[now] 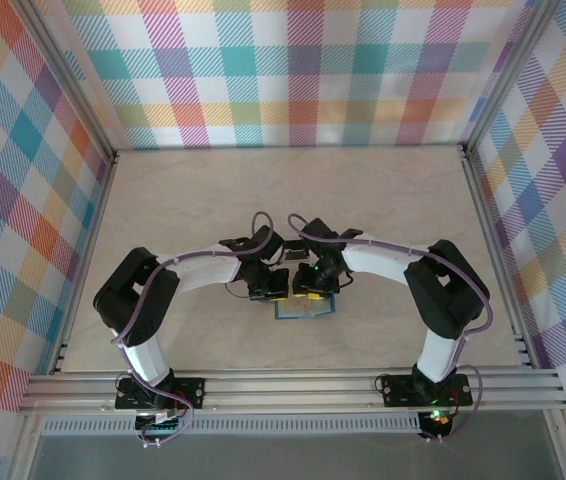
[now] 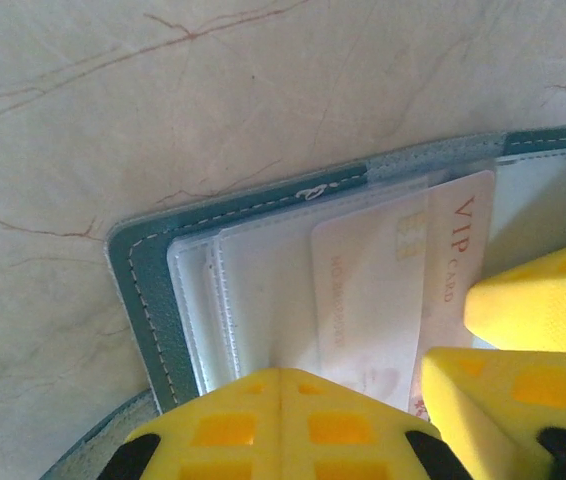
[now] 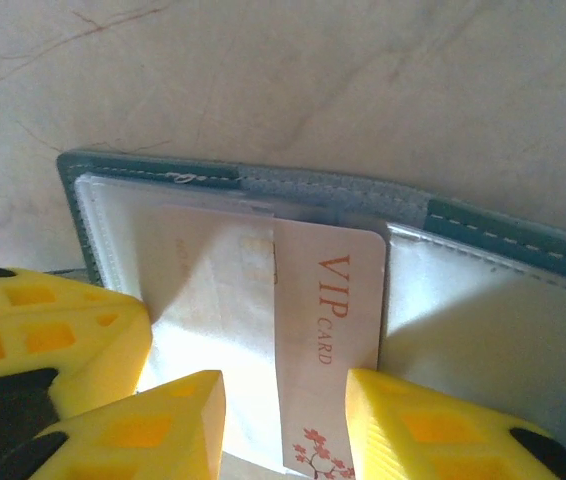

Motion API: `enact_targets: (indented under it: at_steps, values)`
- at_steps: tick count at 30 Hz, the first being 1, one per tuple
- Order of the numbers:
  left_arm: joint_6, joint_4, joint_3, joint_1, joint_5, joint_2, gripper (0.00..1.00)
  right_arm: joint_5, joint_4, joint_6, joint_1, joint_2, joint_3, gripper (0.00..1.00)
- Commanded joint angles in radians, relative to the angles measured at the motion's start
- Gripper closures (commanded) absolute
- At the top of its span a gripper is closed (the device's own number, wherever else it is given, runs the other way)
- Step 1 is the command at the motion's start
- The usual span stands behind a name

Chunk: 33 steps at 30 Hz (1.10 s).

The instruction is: Take the credit cards out of the card holder

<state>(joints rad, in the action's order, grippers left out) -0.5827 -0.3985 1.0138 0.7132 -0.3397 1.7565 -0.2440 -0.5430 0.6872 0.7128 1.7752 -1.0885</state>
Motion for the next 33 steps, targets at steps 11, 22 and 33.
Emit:
enact_targets:
  at_steps: [11,22,33]
  values:
    - [0.021,-0.102,0.113,0.04,-0.011,0.014,1.0,-0.008,-0.008,-0.012,-0.019,-0.031,0.016,0.62]
    - [0.034,-0.155,0.124,0.058,0.042,0.073,1.0,-0.058,0.048,-0.026,-0.044,-0.036,0.07,0.65]
    - [0.06,-0.205,0.128,0.067,0.076,0.113,1.0,-0.241,0.242,-0.004,-0.09,-0.067,0.176,0.7]
